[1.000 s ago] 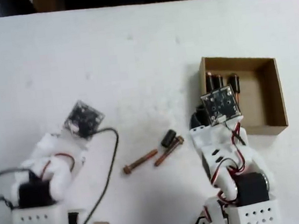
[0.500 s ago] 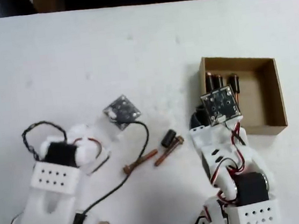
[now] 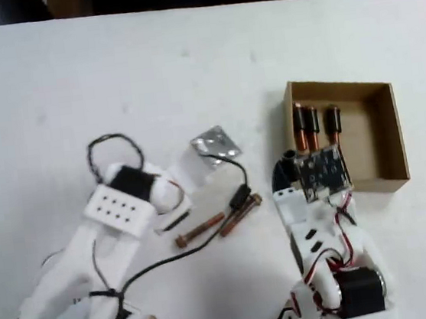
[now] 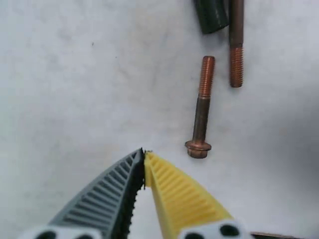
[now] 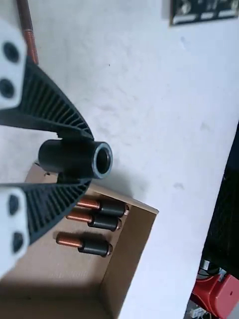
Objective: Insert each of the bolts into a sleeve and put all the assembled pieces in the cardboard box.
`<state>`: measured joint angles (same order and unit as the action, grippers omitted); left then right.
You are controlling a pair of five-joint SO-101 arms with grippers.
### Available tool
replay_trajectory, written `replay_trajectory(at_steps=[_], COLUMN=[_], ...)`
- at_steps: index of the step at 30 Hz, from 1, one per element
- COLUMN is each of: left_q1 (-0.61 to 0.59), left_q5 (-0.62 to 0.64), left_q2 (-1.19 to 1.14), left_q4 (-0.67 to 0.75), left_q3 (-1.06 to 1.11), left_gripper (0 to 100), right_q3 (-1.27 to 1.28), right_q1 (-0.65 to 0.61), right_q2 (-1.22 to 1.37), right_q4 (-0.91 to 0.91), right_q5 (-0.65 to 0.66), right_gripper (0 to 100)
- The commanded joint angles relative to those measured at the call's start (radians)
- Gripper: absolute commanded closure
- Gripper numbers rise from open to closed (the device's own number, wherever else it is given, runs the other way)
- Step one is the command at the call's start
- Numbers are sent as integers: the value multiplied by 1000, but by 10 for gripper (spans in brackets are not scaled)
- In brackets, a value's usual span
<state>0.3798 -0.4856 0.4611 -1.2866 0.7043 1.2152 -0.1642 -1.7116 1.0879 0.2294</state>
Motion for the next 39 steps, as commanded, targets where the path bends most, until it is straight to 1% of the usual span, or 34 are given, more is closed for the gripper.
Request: replay_trajectory(at_steps=[1,6,10,14,18,21,25,27,35,39], left_q1=[99,185,214,214,214,214,214,214,216,214], left_q5=[55,106,146,189,209,207,207,207,207,209], left_q2=[-64,-176,-300,-397,-449,-464,-466,-466,-509,-605], left_q4=[18,18,17,0,-11,-8,-3,-2,89,95], left_q3=[-104,-189,-281,-382,-445,-459,-462,-463,-476,-526], left_gripper=[977,976,976,976,976,976,976,976,976,976], right_q3=[6,14,41,55,55,57,57,57,68,123], right_q1=[12,65,82,96,205,237,248,285,412,461], right_q2=[-73,-87,-87,-88,-88,-88,-88,-88,-88,-88], right_q4=[-16,1,5,4,4,4,4,4,2,-68], right_q5=[5,3,3,8,2,2,2,2,6,6], right_gripper=[981,981,981,981,981,981,981,981,981,981])
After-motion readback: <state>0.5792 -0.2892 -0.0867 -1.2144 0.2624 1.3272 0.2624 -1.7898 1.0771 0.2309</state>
